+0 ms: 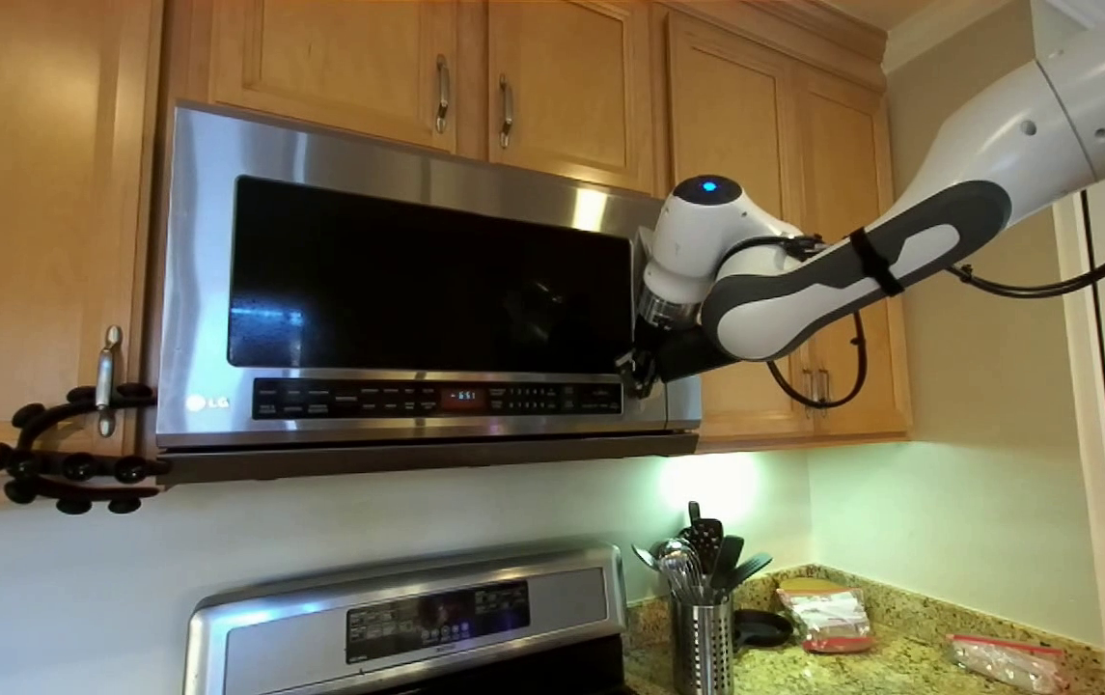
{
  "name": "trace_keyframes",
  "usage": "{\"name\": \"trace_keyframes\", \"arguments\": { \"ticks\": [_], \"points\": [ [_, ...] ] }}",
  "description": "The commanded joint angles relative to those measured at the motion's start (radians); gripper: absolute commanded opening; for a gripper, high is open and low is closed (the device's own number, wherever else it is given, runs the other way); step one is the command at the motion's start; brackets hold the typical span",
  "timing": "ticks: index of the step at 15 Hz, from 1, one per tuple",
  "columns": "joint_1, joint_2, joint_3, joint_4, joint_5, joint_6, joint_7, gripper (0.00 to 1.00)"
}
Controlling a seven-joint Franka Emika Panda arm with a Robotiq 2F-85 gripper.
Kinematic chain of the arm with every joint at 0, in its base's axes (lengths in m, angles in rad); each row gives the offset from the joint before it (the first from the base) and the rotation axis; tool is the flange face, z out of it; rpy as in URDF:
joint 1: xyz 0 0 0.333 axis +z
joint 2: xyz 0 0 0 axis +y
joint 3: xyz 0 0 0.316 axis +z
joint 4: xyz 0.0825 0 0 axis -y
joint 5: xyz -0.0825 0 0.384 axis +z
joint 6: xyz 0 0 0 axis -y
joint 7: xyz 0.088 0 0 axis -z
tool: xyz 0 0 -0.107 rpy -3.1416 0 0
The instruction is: Close the microwave door
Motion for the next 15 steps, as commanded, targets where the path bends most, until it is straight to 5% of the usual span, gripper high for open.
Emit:
{"name": "trace_keyframes", "arguments": {
  "ticks": [1, 13, 14, 15],
  "points": [
    [0.047, -0.016, -0.019, -0.032, 0.11, -0.027, -0.058, 0.07],
    [0.144, -0.251, 0.027, -0.203, 0.643, -0.299, -0.248, 0.06],
    [0.144, -0.271, 0.028, -0.217, 0.669, -0.324, -0.258, 0.31],
    [0.141, -0.289, 0.031, -0.228, 0.688, -0.348, -0.261, 0.31]
  ]
}}
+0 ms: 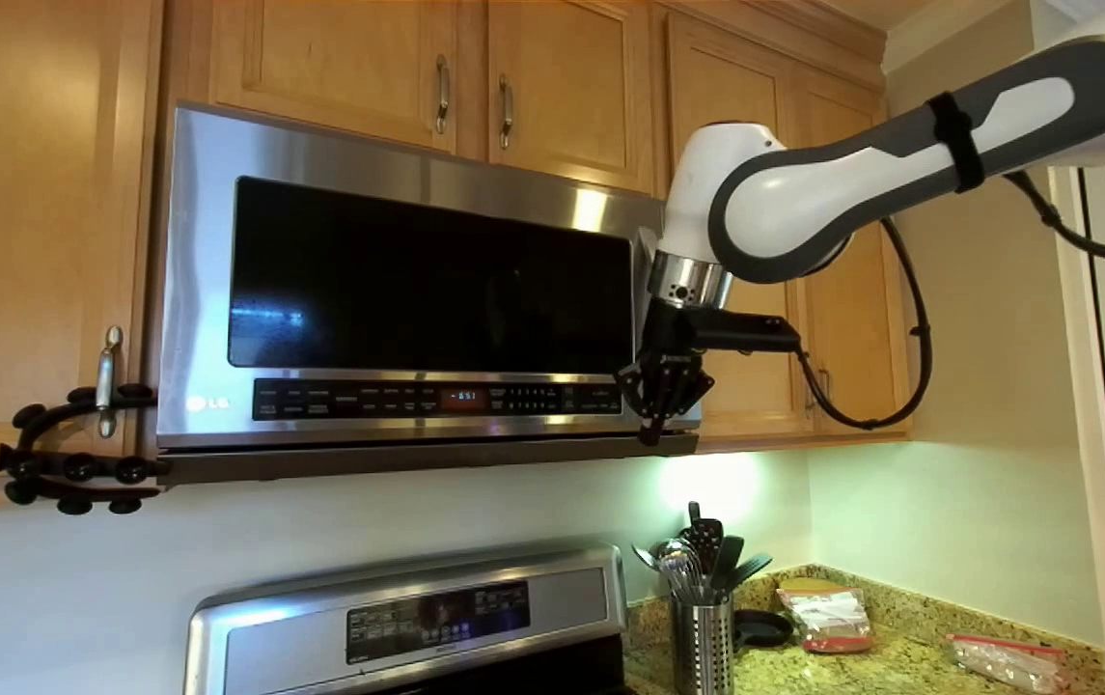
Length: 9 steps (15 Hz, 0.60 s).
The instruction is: Close the microwave door
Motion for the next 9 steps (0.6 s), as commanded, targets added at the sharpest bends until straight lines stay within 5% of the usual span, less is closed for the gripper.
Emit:
{"name": "trace_keyframes", "arguments": {
  "ticks": [1, 9],
  "points": [
    [0.003, -0.107, -0.007, -0.088, 0.084, -0.075, -0.038, 0.33],
    [-0.011, -0.19, -0.002, -0.174, 0.131, -0.157, -0.077, 0.83]
  ]
}}
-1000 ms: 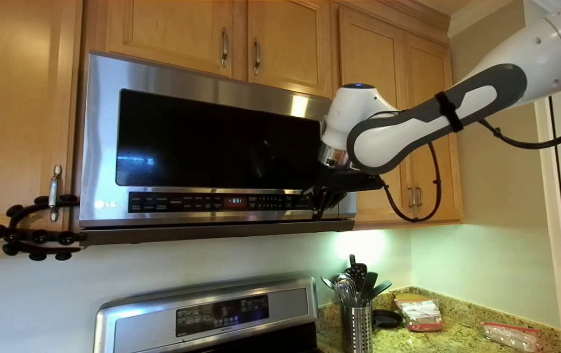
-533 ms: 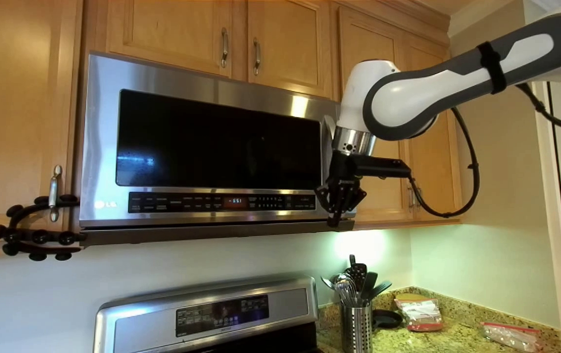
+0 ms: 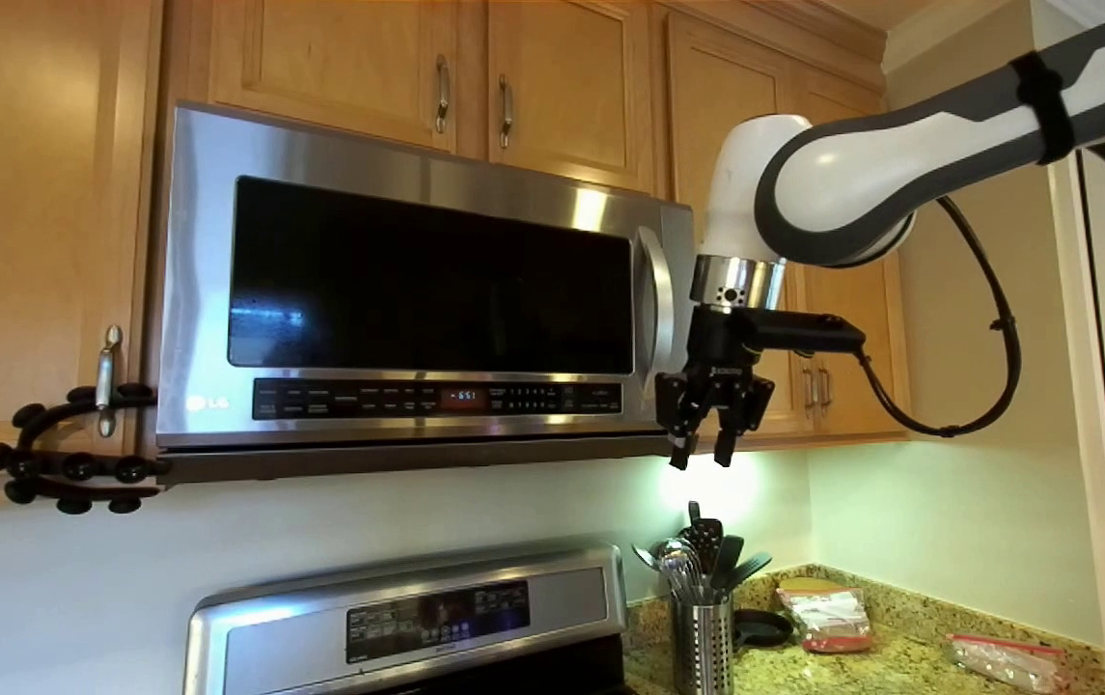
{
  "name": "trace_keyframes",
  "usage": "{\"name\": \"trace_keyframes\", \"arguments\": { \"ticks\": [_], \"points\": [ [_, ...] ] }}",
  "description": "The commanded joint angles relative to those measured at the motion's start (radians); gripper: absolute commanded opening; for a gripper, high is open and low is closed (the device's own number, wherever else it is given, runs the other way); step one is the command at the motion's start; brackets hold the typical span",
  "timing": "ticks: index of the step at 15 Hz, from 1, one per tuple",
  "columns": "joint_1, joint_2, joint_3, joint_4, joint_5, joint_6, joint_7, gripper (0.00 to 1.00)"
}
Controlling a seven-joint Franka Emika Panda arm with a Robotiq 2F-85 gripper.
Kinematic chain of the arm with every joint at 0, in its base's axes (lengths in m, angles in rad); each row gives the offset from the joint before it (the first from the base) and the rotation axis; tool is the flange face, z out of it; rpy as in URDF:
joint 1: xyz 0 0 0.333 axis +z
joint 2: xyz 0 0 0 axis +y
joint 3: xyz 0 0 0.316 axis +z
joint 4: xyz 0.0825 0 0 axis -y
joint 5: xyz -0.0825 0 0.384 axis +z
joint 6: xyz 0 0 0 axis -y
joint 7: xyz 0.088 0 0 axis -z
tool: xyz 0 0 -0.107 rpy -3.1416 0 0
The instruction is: Close the microwave door
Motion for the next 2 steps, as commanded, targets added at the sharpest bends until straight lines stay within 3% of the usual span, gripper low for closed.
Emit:
{"name": "trace_keyframes", "arguments": {
  "ticks": [1, 2],
  "points": [
    [-0.017, -0.007, 0.013, -0.007, 0.008, -0.01, -0.007, 0.66],
    [-0.017, -0.012, 0.013, -0.015, 0.008, -0.014, -0.008, 0.71]
  ]
}}
